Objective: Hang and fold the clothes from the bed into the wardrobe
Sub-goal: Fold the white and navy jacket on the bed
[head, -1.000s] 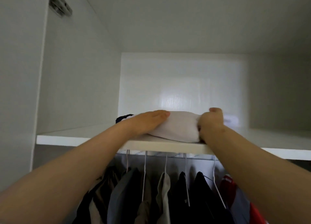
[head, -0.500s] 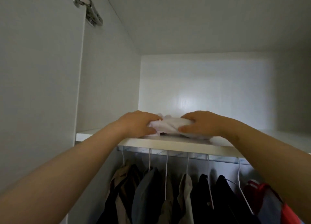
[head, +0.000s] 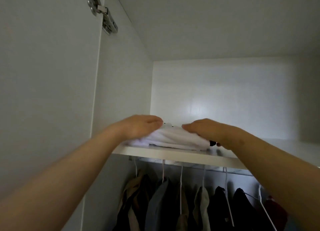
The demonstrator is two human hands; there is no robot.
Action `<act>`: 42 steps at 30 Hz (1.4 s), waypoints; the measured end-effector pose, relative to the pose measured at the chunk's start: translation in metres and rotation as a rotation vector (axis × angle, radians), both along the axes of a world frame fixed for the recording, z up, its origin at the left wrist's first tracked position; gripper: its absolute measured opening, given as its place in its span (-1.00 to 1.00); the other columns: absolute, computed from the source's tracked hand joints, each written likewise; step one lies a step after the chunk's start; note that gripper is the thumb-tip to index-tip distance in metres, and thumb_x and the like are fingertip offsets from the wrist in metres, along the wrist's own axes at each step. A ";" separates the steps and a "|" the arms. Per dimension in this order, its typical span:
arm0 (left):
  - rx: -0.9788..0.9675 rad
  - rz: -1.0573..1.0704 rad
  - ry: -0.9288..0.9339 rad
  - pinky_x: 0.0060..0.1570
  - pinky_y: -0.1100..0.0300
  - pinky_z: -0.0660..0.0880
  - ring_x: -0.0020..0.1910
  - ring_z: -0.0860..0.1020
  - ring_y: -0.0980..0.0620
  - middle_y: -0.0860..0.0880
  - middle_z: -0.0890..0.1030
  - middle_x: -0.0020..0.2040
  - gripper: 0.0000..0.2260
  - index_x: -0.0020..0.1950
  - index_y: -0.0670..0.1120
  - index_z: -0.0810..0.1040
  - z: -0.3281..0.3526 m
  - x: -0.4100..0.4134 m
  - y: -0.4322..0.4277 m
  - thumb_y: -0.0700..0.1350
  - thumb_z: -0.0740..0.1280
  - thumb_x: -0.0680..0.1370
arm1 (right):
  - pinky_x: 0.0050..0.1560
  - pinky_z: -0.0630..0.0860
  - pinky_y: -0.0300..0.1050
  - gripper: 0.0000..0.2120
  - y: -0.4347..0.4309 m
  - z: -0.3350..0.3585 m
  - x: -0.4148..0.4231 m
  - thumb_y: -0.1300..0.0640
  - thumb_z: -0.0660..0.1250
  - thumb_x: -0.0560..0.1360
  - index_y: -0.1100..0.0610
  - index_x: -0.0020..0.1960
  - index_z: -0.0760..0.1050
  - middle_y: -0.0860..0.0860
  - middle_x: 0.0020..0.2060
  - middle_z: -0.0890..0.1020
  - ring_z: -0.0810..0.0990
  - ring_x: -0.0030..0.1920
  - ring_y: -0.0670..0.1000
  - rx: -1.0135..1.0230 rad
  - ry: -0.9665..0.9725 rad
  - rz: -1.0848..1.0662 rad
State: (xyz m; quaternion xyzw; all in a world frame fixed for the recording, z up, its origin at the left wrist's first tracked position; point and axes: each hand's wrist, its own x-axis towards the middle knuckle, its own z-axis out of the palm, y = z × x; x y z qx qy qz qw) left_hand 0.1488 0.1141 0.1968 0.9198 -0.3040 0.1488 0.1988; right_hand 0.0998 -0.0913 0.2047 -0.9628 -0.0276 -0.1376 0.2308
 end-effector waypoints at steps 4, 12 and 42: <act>0.259 0.316 -0.161 0.19 0.05 0.28 0.23 0.44 -0.06 -0.02 0.46 0.34 -0.61 0.28 0.08 0.45 -0.019 0.019 0.005 0.07 -0.09 0.64 | 0.28 0.27 -0.15 -0.54 0.027 -0.014 0.030 -0.06 0.00 0.62 0.19 0.40 0.31 0.14 0.36 0.39 0.40 0.29 0.10 -0.204 0.021 0.051; 0.240 0.445 -0.195 0.24 0.03 0.23 0.19 0.45 -0.10 -0.07 0.51 0.27 -0.66 0.17 0.02 0.48 -0.025 0.032 0.037 -0.06 -0.06 0.62 | 0.31 0.22 -0.15 -0.61 0.064 -0.010 0.061 0.11 -0.07 0.66 0.24 0.37 0.32 0.16 0.35 0.39 0.37 0.32 0.10 -0.217 0.047 0.076; -1.200 -0.294 0.464 -0.28 0.42 0.49 -0.29 0.59 0.21 0.05 0.64 -0.28 -0.76 -0.21 -0.06 0.58 -0.225 -0.117 -0.131 -0.29 0.22 0.55 | -0.25 0.45 -0.44 -0.79 -0.055 -0.222 -0.121 0.25 0.31 0.49 0.03 -0.26 0.58 -0.18 -0.39 0.62 0.55 -0.31 -0.27 0.856 -0.402 -0.015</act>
